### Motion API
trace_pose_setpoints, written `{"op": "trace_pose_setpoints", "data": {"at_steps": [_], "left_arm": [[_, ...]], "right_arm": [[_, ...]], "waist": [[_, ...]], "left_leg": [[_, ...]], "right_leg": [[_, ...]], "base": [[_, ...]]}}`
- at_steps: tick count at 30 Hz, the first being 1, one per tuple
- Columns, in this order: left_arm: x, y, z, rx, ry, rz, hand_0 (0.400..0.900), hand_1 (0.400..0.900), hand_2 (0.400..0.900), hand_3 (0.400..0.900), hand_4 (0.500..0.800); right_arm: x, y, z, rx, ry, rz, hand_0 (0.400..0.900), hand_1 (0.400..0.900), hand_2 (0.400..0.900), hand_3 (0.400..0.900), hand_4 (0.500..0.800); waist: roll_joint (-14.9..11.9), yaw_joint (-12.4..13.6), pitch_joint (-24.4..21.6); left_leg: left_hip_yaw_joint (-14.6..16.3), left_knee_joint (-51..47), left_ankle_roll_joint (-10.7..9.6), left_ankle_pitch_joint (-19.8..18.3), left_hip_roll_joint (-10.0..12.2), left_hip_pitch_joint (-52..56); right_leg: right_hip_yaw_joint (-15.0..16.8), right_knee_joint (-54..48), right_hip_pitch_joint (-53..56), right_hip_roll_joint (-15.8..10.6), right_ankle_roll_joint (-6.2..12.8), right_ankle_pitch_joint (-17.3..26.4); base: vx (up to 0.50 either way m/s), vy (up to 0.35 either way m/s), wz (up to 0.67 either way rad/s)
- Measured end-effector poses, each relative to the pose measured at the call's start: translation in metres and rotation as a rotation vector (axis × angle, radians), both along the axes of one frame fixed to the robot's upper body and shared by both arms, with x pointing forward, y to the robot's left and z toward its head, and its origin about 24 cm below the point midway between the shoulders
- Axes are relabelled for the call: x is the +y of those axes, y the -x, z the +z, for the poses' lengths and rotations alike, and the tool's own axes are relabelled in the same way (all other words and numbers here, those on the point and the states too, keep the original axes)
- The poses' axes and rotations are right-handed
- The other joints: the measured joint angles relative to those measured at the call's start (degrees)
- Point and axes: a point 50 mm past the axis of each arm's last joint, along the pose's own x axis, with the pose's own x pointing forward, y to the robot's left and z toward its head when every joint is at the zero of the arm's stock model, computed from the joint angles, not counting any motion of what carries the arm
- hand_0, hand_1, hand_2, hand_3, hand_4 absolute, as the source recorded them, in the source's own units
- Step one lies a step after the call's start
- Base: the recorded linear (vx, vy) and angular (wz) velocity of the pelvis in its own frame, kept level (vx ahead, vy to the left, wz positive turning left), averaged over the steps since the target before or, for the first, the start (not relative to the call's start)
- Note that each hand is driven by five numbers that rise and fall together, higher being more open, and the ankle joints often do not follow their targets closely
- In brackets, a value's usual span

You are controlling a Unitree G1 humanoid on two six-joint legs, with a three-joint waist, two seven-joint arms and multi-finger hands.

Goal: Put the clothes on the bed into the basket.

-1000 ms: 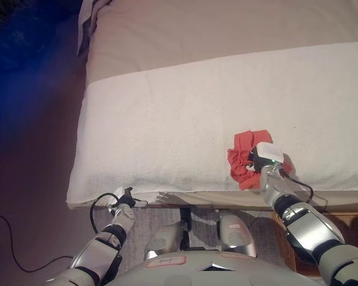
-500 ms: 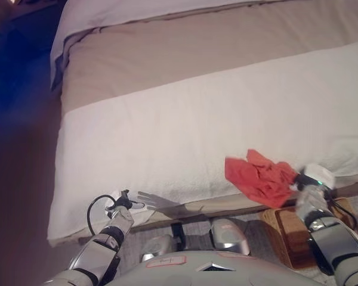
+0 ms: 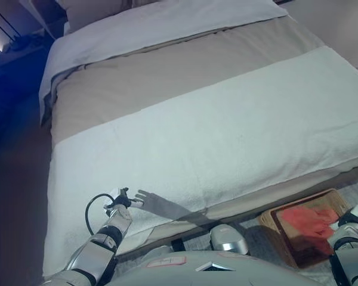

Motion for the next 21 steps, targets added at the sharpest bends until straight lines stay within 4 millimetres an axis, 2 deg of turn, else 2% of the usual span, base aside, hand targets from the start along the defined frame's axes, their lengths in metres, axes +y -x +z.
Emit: {"op": "trace_pose_setpoints", "data": {"at_steps": [1,2,9,16,19,21], "left_arm": [[-0.001,-0.001,0.0,-0.003,0.0,-0.007,0.9,0.9,0.9,0.9,0.8],[-0.002,-0.001,0.0,-0.002,-0.003,-0.024,0.9,0.9,0.9,0.9,0.8],[-0.007,-0.005,0.002,-0.006,0.022,-0.054,0.9,0.9,0.9,0.9,0.8],[-0.009,0.001,-0.002,0.026,0.042,-0.065,0.9,0.9,0.9,0.9,0.8],[-0.008,0.01,-0.006,0.053,0.048,-0.057,0.9,0.9,0.9,0.9,0.8],[-0.008,0.014,-0.008,0.063,0.05,-0.049,0.9,0.9,0.9,0.9,0.8]], "right_arm": [[-0.001,0.004,0.0,0.002,-0.001,-0.015,0.471,0.471,0.471,0.471,0.542],[-0.002,0.007,0.0,0.011,-0.001,-0.029,0.9,0.9,0.9,0.9,0.8],[-0.007,0.015,0.001,0.019,-0.039,-0.09,0.9,0.9,0.9,0.9,0.8],[-0.011,0.014,0.005,0.002,-0.044,-0.114,0.9,0.9,0.9,0.9,0.8],[-0.003,0.008,-0.001,-0.025,-0.078,-0.102,0.9,0.9,0.9,0.9,0.8],[0.01,-0.004,-0.01,-0.047,-0.116,-0.049,0.9,0.9,0.9,0.9,0.8]], "waist": [[0.1,0.0,-0.1],[0.2,0.1,-0.2],[0.7,0.1,-0.3],[0.9,0.3,-0.3],[1.0,0.2,-0.3],[0.9,0.4,-0.2]], "left_leg": [[0.0,0.0,0.0,0.0,0.0,-0.1],[-0.1,0.0,-0.1,-0.1,0.1,-0.1],[-0.4,0.0,-0.3,-0.2,0.5,-0.8],[-1.2,0.0,-0.3,-0.1,0.7,-0.2],[-1.4,0.0,-0.3,-0.1,0.7,0.1],[-1.5,0.0,-0.3,-0.1,0.7,0.1]], "right_leg": [[0.0,0.0,-0.1,0.0,0.02,0.0],[-0.1,0.0,-0.1,0.0,0.05,0.0],[-0.8,0.0,-0.2,0.3,0.05,-0.1],[-1.6,0.0,0.4,0.3,-0.04,-0.1],[-1.8,0.0,1.1,0.3,-0.35,-0.3],[-1.9,0.0,1.0,0.3,-0.35,-0.3]], "base": [[0.0,0.0,0.0],[0.01,-0.001,0.08],[0.01,-0.002,0.08],[0.0,-0.011,0.08],[0.0,-0.004,0.01],[-0.04,-0.01,-0.07]]}}
